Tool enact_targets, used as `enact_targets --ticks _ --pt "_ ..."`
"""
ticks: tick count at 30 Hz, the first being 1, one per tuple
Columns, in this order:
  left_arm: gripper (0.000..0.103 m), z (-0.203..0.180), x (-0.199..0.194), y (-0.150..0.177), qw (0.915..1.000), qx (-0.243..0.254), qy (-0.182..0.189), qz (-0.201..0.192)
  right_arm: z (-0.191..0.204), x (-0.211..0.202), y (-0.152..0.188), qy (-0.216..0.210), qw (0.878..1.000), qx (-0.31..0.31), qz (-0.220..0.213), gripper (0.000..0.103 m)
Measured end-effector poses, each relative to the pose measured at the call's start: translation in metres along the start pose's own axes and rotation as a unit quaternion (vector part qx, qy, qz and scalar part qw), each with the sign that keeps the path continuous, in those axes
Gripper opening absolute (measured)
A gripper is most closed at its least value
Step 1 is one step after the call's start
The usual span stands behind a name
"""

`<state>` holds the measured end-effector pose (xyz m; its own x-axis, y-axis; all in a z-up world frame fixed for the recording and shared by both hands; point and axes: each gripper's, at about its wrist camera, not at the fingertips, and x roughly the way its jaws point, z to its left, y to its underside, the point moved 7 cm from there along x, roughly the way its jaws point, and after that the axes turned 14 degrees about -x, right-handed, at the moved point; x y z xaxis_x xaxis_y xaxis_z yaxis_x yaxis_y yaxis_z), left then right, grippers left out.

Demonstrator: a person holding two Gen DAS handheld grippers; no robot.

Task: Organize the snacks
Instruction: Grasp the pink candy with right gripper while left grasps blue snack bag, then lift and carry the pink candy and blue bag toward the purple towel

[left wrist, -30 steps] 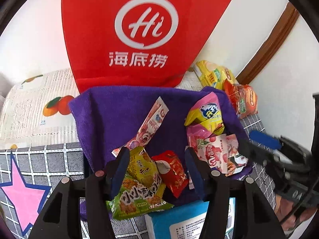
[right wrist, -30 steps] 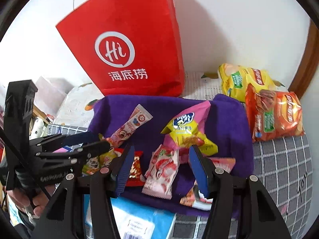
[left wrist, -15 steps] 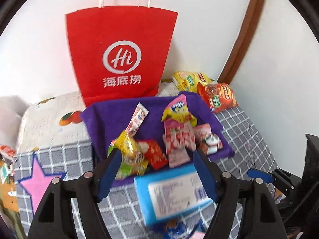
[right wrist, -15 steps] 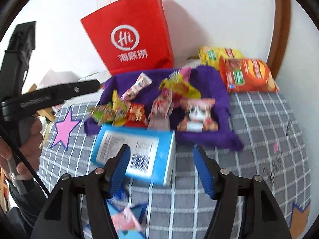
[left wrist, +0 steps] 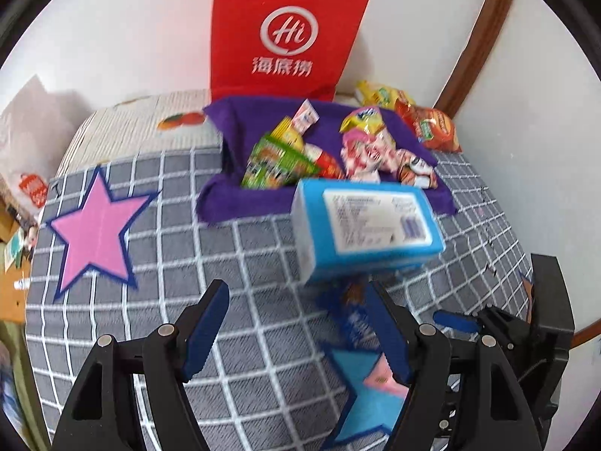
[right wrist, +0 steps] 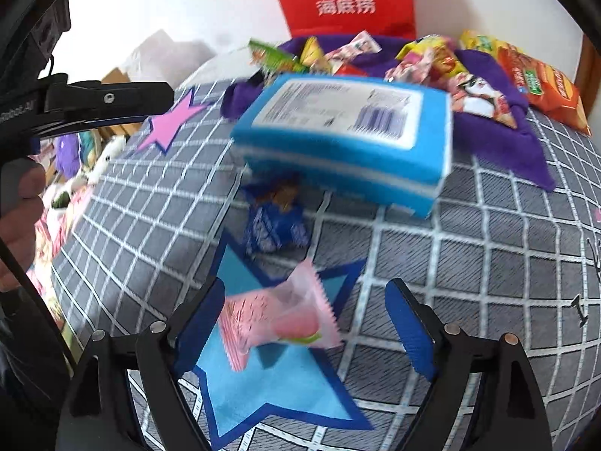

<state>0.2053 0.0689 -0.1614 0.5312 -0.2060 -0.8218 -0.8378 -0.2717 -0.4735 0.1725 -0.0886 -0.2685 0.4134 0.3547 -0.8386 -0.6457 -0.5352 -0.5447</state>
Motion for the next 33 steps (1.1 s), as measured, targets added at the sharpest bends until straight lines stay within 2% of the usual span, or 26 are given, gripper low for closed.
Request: enact_targets --ticks 4,7,12,17,19,22,28,33 --pt "0.073 0.009 0.0 0.01 1.0 -0.003 -0.006 0.003 0.011 0.007 0.007 -0.004 1.0 -0.015 0.006 0.086" --pt "0.073 0.014 0.001 0.015 0.9999 -0.007 -0.004 0.007 0.015 0.016 0.011 0.008 1.0 -0.021 0.017 0.086" --pt "0.073 0.021 0.006 0.023 0.9998 -0.008 -0.008 0.014 0.018 0.016 0.016 0.024 0.999 -0.033 0.007 0.086" --pt "0.073 0.023 0.012 0.027 0.9996 -0.014 -0.009 0.022 0.018 0.014 0.017 0.035 0.999 -0.04 -0.005 0.074" --pt "0.073 0.022 0.014 0.029 0.9996 -0.013 -0.01 0.023 0.019 0.014 0.017 0.039 0.998 -0.044 -0.006 0.065" --pt "0.073 0.019 0.017 0.031 0.9996 -0.011 -0.01 0.026 0.023 0.012 0.018 0.039 0.998 -0.051 -0.009 0.057" --pt "0.073 0.006 0.028 0.035 0.9994 -0.001 -0.002 0.034 0.022 0.005 0.019 0.043 0.998 -0.044 -0.022 0.052" --pt "0.073 -0.014 0.046 0.042 0.9988 0.005 0.005 0.048 0.001 -0.014 0.018 0.06 0.997 -0.022 -0.04 0.052"
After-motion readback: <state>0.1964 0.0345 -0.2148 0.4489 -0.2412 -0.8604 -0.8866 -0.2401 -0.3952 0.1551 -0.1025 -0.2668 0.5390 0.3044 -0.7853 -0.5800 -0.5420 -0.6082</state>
